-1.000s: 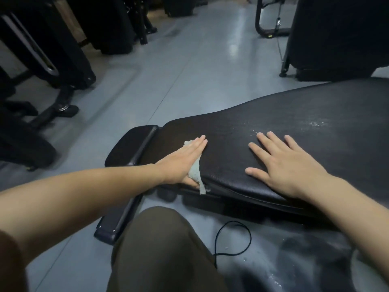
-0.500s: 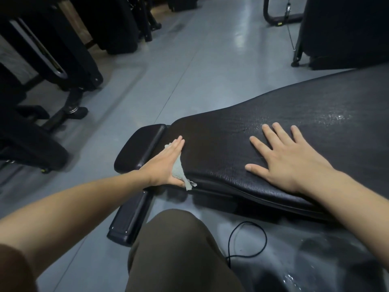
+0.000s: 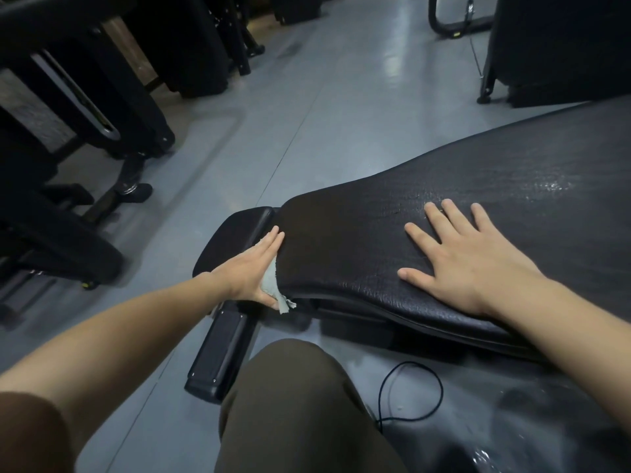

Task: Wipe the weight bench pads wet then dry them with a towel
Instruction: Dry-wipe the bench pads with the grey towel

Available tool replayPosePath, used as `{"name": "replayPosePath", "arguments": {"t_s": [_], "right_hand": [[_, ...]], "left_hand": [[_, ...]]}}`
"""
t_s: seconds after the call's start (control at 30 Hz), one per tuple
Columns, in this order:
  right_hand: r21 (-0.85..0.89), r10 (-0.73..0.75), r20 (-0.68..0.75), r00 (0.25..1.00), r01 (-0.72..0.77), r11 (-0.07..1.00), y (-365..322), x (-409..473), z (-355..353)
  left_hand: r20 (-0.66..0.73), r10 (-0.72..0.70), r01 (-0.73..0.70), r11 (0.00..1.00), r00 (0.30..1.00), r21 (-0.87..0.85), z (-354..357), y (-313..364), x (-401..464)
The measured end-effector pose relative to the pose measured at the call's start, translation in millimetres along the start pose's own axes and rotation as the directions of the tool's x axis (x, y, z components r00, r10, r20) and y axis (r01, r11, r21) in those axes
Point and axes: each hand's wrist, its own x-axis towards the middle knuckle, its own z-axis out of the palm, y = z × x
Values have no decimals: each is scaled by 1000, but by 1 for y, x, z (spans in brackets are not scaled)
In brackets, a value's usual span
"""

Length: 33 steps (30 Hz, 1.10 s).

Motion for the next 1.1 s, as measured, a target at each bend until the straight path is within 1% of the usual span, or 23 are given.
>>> {"name": "replayPosePath", "arguments": {"t_s": [0.1,0.13,0.17,0.2,0.23,0.27,0.3,0.33,0.37,0.5,0.57,0.63,0.77,1.03,1.1], "right_hand": [[6,-1,9,1000,1,1000,-1,-1,0],[9,-1,11,1000,1,1000,-1,-1,0],[13,-2,12,1000,2,1000,-1,-1,0],[17,-3,14,1000,3,1000,-1,-1,0],[18,-3,15,1000,3,1000,-1,-1,0],[19,-4,14,1000,4,1000,-1,-1,0],[19,-4,11,1000,4,1000,-1,-2,0],[19,-5,10,1000,5,1000,-1,-2,0],[18,-6,9,1000,6,1000,-1,-2,0],[25,-5,9,1000,5,1000,0,-2,-1],[26,-3,9,1000,3,1000,0,-3,-1],[29,-3,13,1000,3,1000,-1,-3,-1],[32,-3,13,1000,3,999,0,-3,-1],[23,-8,16,1000,8,1000,-1,-2,0],[24,-11,12,1000,10,1000,-1,-1,0]], "left_hand": [[-30,-31,28,996,999,-85,4,6,-11],[-42,-47,40,988,998,-148,6,8,-17],[-48,-86,71,961,995,-266,7,11,-24],[-55,-166,125,889,985,-441,10,16,-31],[-62,-278,182,765,959,-617,15,20,-35],[-56,-393,225,630,918,-743,18,26,-40],[-24,-494,263,504,869,-823,21,30,-41],[-4,-559,292,439,829,-850,24,33,-40],[21,-582,314,408,813,-858,25,37,-38],[115,-567,418,440,815,-795,20,65,-23],[179,-604,507,432,776,-746,17,81,-11],[217,-660,580,398,719,-711,13,94,-3],[203,-716,626,392,668,-675,7,100,7],[192,-674,599,445,713,-665,11,69,9],[206,-646,568,422,735,-706,11,53,10]]}}
